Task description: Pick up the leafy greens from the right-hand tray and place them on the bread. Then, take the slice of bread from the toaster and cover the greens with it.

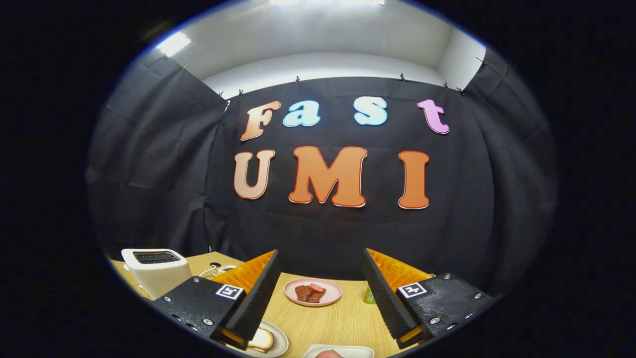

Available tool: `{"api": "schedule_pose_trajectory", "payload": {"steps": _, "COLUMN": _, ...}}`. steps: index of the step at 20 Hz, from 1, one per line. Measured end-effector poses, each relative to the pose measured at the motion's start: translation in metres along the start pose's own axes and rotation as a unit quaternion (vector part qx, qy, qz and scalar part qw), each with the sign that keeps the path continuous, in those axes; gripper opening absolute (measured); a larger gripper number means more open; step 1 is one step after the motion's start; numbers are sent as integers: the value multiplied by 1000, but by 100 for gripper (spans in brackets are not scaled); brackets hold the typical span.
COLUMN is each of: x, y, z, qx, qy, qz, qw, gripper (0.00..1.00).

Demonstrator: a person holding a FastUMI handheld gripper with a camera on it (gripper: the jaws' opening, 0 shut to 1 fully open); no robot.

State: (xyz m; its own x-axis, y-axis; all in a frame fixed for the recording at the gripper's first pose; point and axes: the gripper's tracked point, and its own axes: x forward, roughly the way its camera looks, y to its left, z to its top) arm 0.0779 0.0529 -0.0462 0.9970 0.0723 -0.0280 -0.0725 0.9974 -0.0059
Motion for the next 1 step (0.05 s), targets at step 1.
{"api": "schedule_pose_trajectory", "payload": {"steps": 1, "x": 0, "y": 1, "z": 0, "qx": -2, "qy": -1, "qz": -1, "qw": 1000, "gripper": 97}}
